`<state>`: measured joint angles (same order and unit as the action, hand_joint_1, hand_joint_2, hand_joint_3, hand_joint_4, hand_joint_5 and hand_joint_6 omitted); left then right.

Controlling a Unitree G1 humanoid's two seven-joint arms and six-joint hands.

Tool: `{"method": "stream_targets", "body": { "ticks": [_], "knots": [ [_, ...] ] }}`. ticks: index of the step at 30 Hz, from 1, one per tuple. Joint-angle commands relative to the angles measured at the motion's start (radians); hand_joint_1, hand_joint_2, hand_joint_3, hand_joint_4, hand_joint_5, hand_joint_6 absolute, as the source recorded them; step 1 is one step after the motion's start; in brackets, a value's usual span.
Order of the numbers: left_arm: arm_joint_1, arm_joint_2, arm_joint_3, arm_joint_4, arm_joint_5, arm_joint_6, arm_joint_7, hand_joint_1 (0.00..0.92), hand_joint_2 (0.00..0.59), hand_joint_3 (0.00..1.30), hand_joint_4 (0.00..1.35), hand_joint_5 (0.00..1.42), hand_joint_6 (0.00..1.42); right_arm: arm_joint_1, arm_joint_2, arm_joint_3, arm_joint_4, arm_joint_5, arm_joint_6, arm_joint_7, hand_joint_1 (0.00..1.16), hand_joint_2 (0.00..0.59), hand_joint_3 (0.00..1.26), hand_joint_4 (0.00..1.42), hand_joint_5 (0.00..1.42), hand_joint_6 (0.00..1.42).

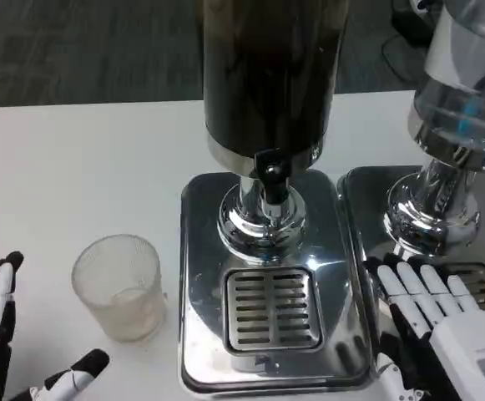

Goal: Grasp the cup under the faucet to collect the drink, then remove the cup.

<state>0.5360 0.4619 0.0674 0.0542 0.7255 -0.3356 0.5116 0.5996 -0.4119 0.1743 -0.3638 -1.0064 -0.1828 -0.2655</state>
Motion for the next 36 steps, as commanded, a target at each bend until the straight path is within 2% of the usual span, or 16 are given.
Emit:
{"method": "stream_targets", "body": {
  "ticks": [1,4,7,12,19,24,30,36],
  "knots": [
    [-0.035,0.009,0.021,0.062,-0.051,-0.058,0.033,0.000,0.034,0.00,0.00,0.00,0.00,0.011,0.021,0.018,-0.016,-0.029,0.018,-0.014,0.00,0.586,0.02,0.00,0.00,0.00],
    [-0.072,-0.005,0.035,0.136,-0.091,-0.136,0.092,0.000,0.026,0.00,0.00,0.01,0.00,0.012,0.035,0.027,-0.010,-0.037,0.026,-0.025,0.00,0.586,0.02,0.00,0.00,0.00],
    [-0.140,-0.018,0.040,0.227,-0.126,-0.194,0.136,0.000,0.024,0.05,0.03,0.09,0.03,0.003,0.044,0.037,-0.001,-0.048,0.033,-0.037,0.00,0.586,0.02,0.00,0.00,0.00],
    [-0.257,0.029,-0.013,0.390,-0.217,-0.297,-0.014,0.000,0.014,0.00,0.00,0.04,0.00,-0.014,0.061,0.051,0.018,-0.056,0.044,-0.044,0.00,0.586,0.02,0.00,0.00,0.00],
    [-0.348,0.039,-0.068,0.546,-0.216,-0.442,-0.052,0.000,0.000,0.00,0.00,0.01,0.00,-0.028,0.058,0.060,0.032,-0.056,0.049,-0.056,0.00,0.586,0.02,0.00,0.00,0.00],
    [-0.414,0.036,-0.100,0.635,-0.201,-0.459,-0.051,0.000,0.000,0.00,0.00,0.01,0.00,-0.042,0.057,0.059,0.043,-0.046,0.047,-0.059,0.00,0.586,0.03,0.00,0.00,0.00],
    [-0.482,0.026,-0.138,0.721,-0.202,-0.466,-0.048,0.115,0.015,0.00,0.00,0.02,0.00,-0.048,0.058,0.062,0.048,-0.043,0.052,-0.055,0.00,0.586,0.04,0.00,0.00,0.00],
    [-0.531,0.023,-0.179,0.789,-0.209,-0.495,-0.069,0.148,0.019,0.00,0.00,0.05,0.00,-0.056,0.052,0.062,0.046,-0.038,0.053,-0.041,0.00,0.586,0.04,0.00,0.00,0.00]
  ]
}}
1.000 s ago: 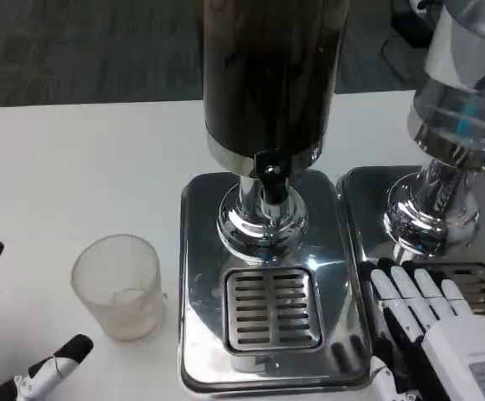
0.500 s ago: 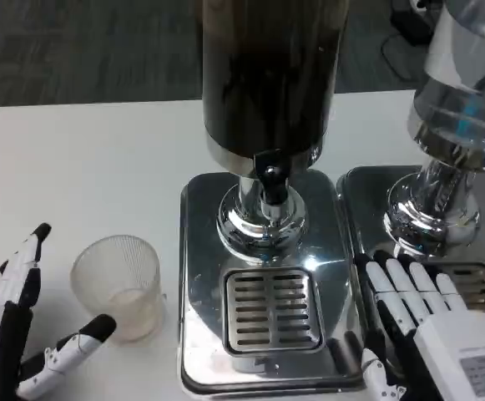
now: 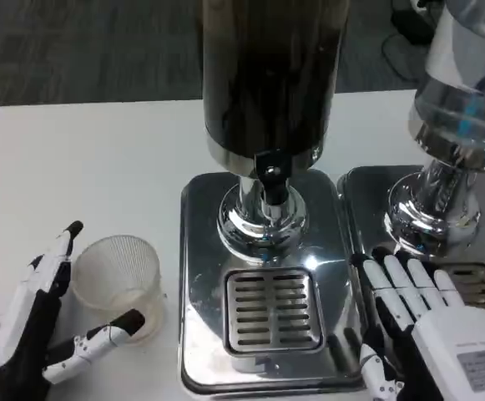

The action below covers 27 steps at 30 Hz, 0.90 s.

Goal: Grasp the cup under the faucet to collect the drink, then remove the cup.

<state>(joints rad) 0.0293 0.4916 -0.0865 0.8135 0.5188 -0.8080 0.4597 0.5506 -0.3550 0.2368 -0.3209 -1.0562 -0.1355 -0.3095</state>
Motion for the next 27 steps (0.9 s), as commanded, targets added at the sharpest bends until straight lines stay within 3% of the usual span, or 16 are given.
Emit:
{"method": "stream_targets", "body": {
  "ticks": [1,8,12,18,27],
  "knots": [
    [-0.028,-0.007,-0.031,0.035,-0.002,-0.023,-0.019,0.149,0.019,0.00,0.00,0.05,0.00,-0.007,-0.005,0.000,0.003,0.012,0.006,0.003,0.00,0.586,0.05,0.00,0.00,0.00],
    [-0.064,-0.007,-0.060,0.076,-0.008,-0.045,-0.038,0.152,0.023,0.00,0.00,0.09,0.01,0.000,-0.006,0.001,0.000,0.012,0.007,0.000,0.00,0.586,0.05,0.00,0.00,0.00],
    [-0.111,-0.030,-0.064,0.118,-0.022,-0.051,-0.043,0.170,0.025,0.00,0.00,0.13,0.06,0.001,-0.001,0.008,-0.002,0.009,0.012,0.002,0.00,0.586,0.06,0.00,0.00,0.00],
    [-0.143,-0.057,-0.066,0.145,-0.016,-0.044,-0.024,0.213,0.035,0.00,0.00,0.20,0.12,0.010,0.000,0.006,-0.008,0.014,0.021,0.004,0.00,0.586,0.07,0.00,0.00,0.00],
    [-0.164,-0.059,-0.078,0.184,-0.022,-0.064,-0.047,0.288,0.055,0.01,0.03,0.31,0.21,0.019,0.005,0.011,-0.016,0.011,0.029,-0.002,0.00,0.583,0.08,0.00,0.00,0.00]
  ]
}}
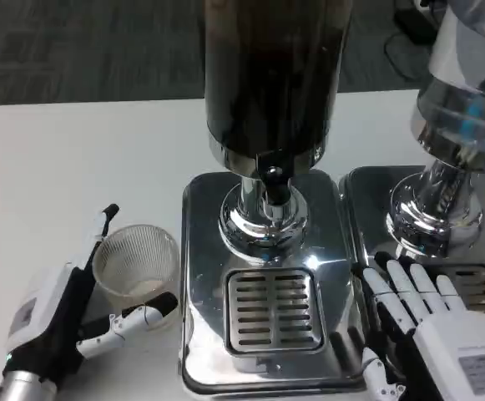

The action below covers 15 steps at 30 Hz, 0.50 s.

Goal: Grasp the cup under the faucet to collect the drink, then remove the cup.

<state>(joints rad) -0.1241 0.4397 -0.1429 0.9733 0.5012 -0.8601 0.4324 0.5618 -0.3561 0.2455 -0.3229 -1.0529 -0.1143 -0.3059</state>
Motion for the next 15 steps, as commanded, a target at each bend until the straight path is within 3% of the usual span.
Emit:
{"method": "stream_targets", "body": {
  "ticks": [1,10,15],
  "knots": [
    [-0.013,-0.007,-0.023,0.026,-0.004,-0.015,-0.018,0.305,0.062,0.02,0.04,0.32,0.23,0.008,0.006,0.003,-0.015,0.008,0.008,-0.004,0.00,0.583,0.09,0.00,0.00,0.00],
    [-0.018,-0.002,-0.044,0.037,0.004,-0.035,0.026,0.476,0.106,0.18,0.23,0.49,0.39,0.009,0.008,0.003,-0.017,0.016,0.010,0.004,0.00,0.568,0.10,0.00,0.00,0.00],
    [-0.013,0.004,-0.056,0.029,0.024,-0.049,0.091,0.498,0.113,0.26,0.32,0.57,0.46,0.009,0.009,0.005,-0.017,0.018,0.015,0.004,0.00,0.568,0.10,0.00,0.00,0.00]
  ]
}}
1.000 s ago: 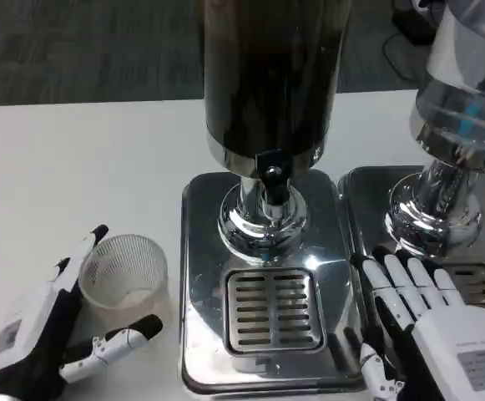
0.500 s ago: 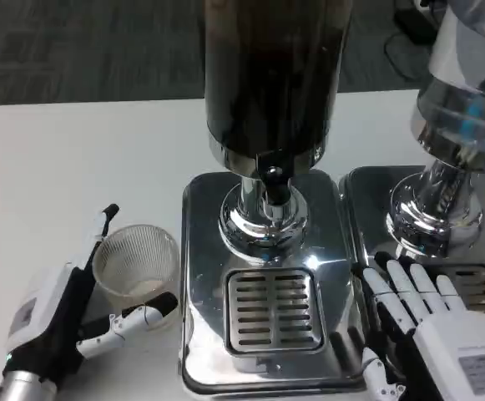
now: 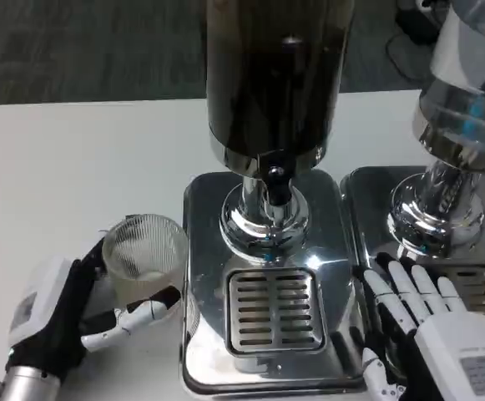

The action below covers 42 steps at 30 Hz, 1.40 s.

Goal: Grasp the cup under the faucet to collect the drink, then remove the cup.

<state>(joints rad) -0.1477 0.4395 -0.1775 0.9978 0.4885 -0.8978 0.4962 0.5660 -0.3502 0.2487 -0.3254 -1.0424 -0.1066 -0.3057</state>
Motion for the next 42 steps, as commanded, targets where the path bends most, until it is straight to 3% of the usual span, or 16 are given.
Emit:
{"method": "stream_targets", "body": {
  "ticks": [1,22,42],
  "knots": [
    [0.012,0.005,-0.023,0.001,0.047,-0.013,0.047,0.502,0.116,0.28,0.34,0.58,0.47,0.004,0.003,0.002,-0.014,0.008,0.008,0.003,0.00,0.568,0.10,0.00,0.00,0.00],
    [0.038,0.025,-0.058,-0.062,0.241,0.029,0.424,0.501,0.144,0.36,0.43,0.67,0.53,-0.014,-0.003,0.003,-0.002,0.019,0.007,0.010,0.00,0.567,0.10,0.00,0.00,0.00],
    [0.005,0.021,-0.086,-0.099,0.269,0.004,0.479,0.483,0.154,0.37,0.44,0.67,0.54,-0.001,0.002,0.000,-0.016,0.010,0.017,-0.002,0.00,0.582,0.11,0.00,0.00,0.00]
  ]
}}
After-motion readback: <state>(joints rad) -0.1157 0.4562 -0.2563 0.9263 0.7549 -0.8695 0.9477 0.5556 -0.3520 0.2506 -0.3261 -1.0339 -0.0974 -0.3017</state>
